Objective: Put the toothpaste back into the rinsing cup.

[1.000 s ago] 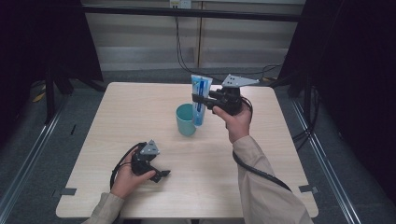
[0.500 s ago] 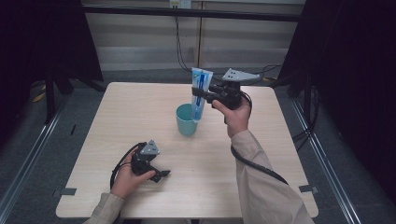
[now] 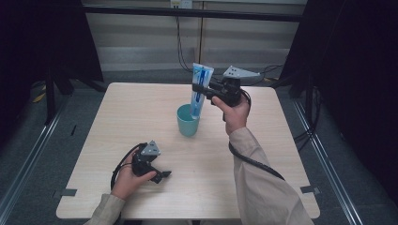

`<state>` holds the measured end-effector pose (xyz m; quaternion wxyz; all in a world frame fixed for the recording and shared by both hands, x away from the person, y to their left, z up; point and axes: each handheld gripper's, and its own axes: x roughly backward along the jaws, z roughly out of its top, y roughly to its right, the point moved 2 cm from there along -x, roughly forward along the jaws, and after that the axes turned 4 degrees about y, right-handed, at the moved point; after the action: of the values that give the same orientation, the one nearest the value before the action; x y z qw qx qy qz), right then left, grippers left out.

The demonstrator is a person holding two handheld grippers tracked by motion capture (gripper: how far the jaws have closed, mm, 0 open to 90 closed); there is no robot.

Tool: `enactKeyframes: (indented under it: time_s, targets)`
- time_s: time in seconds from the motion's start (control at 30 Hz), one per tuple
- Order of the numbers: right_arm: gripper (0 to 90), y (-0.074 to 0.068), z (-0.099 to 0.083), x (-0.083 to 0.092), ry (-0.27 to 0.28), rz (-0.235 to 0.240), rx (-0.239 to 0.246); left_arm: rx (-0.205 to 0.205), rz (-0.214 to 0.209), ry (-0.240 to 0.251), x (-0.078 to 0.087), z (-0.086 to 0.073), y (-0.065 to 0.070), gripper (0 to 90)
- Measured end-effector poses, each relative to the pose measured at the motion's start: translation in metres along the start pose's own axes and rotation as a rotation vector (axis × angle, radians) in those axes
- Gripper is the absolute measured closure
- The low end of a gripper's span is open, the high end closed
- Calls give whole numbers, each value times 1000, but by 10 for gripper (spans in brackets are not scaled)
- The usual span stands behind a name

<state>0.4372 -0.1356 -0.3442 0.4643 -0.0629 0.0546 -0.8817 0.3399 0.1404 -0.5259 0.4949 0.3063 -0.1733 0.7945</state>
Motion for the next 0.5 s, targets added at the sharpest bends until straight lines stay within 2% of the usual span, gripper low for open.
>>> enactKeyframes:
  time_s: [0.5]
  targets:
    - [698, 9, 2, -7, 16, -28, 15, 0, -3, -6, 0, 0, 0, 0]
